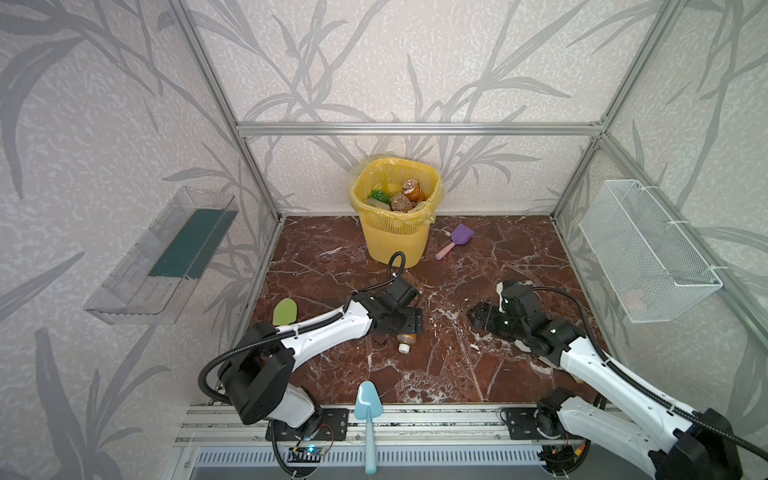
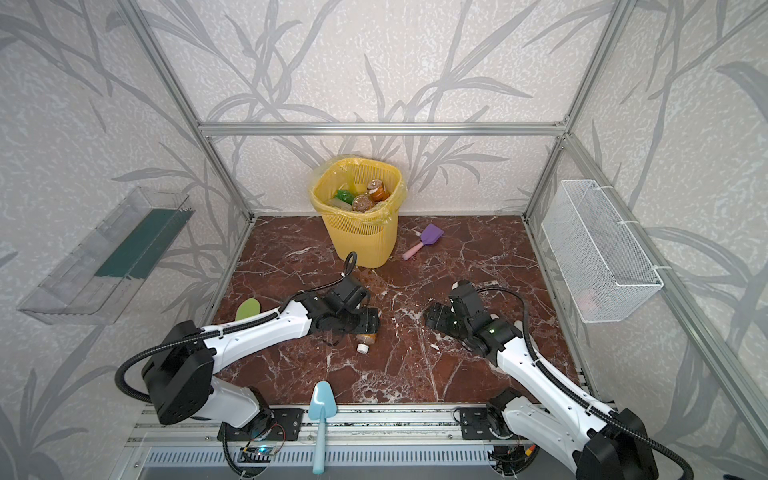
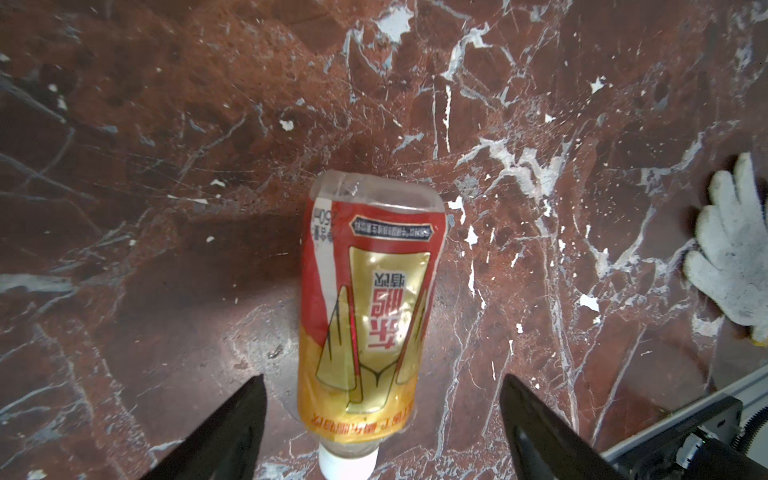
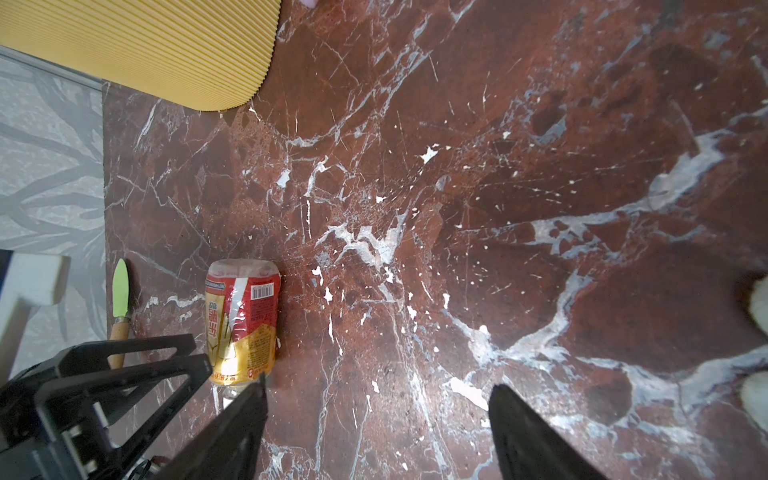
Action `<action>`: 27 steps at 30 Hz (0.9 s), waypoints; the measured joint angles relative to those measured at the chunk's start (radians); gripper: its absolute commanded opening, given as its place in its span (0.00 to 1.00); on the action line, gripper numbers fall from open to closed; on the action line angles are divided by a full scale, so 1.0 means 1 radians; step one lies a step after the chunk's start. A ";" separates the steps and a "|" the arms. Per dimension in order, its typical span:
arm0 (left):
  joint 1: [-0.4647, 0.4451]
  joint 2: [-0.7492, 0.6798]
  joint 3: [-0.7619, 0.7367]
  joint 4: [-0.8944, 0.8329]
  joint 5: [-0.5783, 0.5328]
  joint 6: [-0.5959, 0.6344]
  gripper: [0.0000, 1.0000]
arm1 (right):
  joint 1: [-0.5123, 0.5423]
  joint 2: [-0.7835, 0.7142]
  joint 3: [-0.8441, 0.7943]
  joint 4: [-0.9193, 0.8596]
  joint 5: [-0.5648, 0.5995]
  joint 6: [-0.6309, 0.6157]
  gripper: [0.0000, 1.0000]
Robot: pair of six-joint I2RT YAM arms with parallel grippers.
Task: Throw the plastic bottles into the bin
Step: 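Return the right gripper to the floor while the left gripper moves toward the red-gold bottle, then lower the left gripper onto the red-and-gold bottle and close it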
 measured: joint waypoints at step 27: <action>0.034 -0.133 -0.174 -0.080 -0.138 -0.020 0.55 | 0.001 0.021 -0.002 0.010 -0.008 0.007 0.84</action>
